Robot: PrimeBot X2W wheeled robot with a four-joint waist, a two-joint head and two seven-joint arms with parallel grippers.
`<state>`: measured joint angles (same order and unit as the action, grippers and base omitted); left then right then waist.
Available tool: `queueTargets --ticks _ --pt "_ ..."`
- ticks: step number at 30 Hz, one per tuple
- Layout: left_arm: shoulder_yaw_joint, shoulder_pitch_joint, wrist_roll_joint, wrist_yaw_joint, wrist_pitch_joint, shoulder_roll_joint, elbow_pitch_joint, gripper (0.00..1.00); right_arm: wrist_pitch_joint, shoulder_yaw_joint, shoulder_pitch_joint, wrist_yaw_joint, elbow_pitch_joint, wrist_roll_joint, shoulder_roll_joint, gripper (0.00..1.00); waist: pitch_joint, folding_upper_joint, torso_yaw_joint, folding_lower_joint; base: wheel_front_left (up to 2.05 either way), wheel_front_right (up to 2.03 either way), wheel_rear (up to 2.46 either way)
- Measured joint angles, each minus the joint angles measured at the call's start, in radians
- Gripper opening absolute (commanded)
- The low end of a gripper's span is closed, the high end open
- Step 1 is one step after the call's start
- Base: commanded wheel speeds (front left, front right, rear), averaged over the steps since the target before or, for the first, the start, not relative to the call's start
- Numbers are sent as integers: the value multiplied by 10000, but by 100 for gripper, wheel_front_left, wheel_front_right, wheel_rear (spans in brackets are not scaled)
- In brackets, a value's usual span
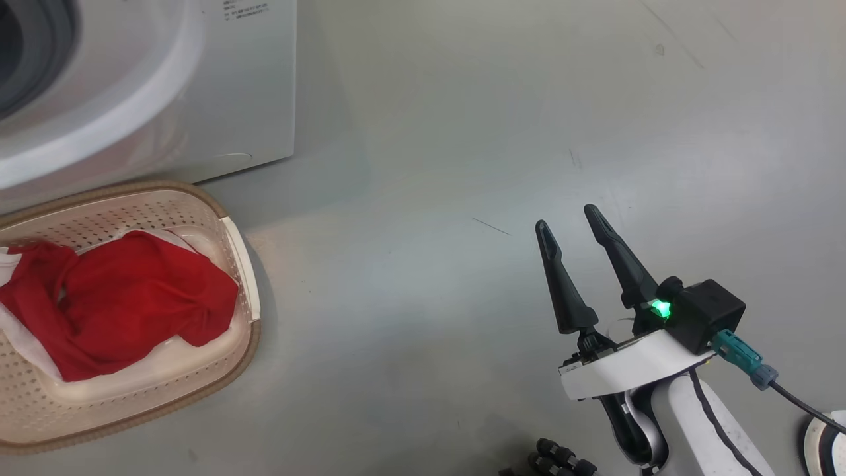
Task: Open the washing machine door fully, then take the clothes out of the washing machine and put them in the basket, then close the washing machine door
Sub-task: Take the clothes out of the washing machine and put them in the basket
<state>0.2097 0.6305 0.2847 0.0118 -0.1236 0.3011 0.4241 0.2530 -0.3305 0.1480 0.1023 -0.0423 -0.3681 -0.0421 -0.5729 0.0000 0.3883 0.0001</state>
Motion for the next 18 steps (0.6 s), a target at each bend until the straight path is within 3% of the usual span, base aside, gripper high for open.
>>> queueTargets --ticks 8,18 --pt "221 1030 42 -330 -558 585 642 100 0 -107 181 -123 33 -58 6 100 -320 0 299 0 0 0 0" --pt "169 1755 -2 -466 -1009 629 1398 100 0 -211 290 -259 46 -104 10 100 -484 0 450 0 0 0 0"
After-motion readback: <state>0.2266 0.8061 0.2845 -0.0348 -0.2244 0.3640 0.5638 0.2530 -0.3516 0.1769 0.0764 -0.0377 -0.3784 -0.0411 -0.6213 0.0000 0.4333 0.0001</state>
